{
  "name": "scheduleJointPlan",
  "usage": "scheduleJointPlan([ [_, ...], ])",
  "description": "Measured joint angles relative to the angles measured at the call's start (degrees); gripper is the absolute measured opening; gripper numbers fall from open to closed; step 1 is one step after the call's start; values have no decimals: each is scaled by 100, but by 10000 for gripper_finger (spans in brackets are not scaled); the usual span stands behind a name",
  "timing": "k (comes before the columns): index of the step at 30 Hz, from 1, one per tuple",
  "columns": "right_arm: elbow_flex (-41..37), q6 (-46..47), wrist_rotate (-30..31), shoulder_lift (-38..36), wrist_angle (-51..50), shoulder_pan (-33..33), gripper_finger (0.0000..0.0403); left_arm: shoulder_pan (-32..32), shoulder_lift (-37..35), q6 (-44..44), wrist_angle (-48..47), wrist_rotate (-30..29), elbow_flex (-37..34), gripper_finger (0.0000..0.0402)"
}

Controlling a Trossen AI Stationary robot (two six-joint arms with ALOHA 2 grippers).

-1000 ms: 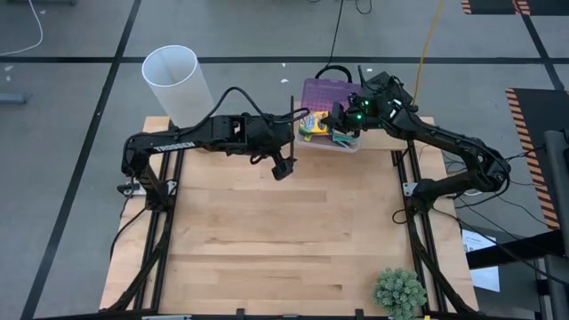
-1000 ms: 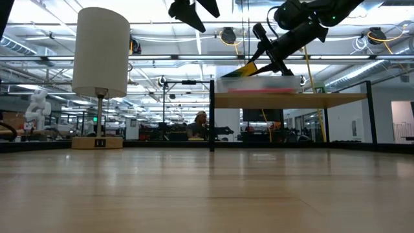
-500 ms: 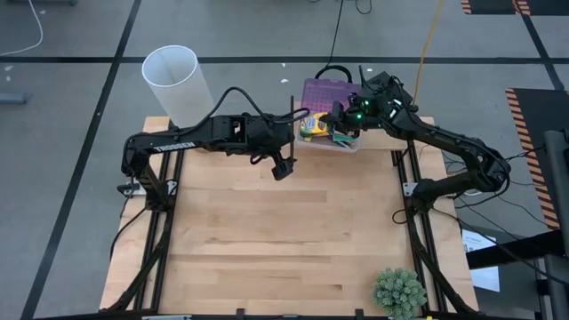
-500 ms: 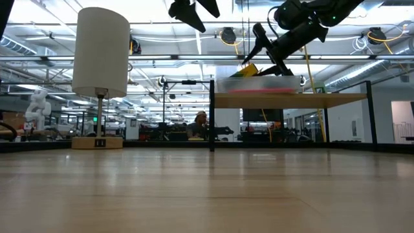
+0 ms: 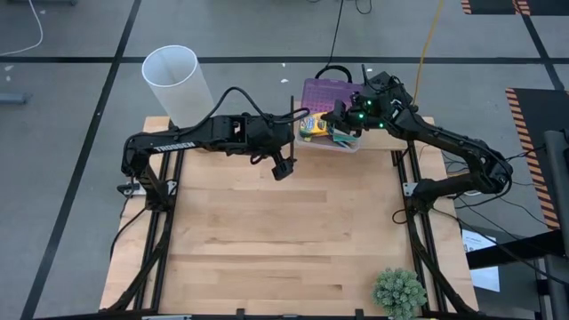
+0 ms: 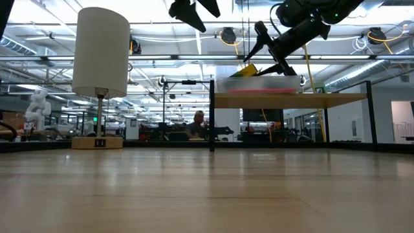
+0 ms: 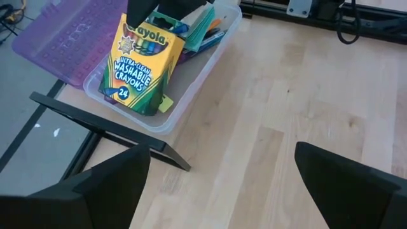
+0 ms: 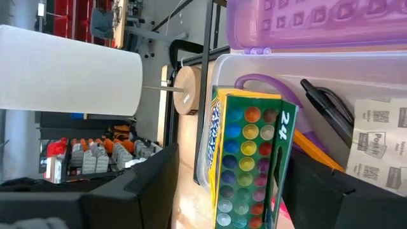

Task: Pick & place school supplies into a supply box
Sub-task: Put the yellow pack of crayons into the purple supply box, then return to Home Position

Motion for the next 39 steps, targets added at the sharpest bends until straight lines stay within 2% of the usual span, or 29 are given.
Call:
scheduleJointPlan([
  [13, 0, -155, 115, -156, -98, 2, 241, -1, 1, -19, 0, 57, 0, 392],
  [18, 0, -329, 116, -215, -418, 2, 241, -1, 1, 0, 7, 57, 1, 392],
  [30, 0, -618, 332, -579, -922, 0, 240, -1, 1, 7, 28, 57, 2, 392],
  [39, 0, -781, 408, -863, -875, 0, 240, -1, 3, 20, 238, 122, 1, 392],
])
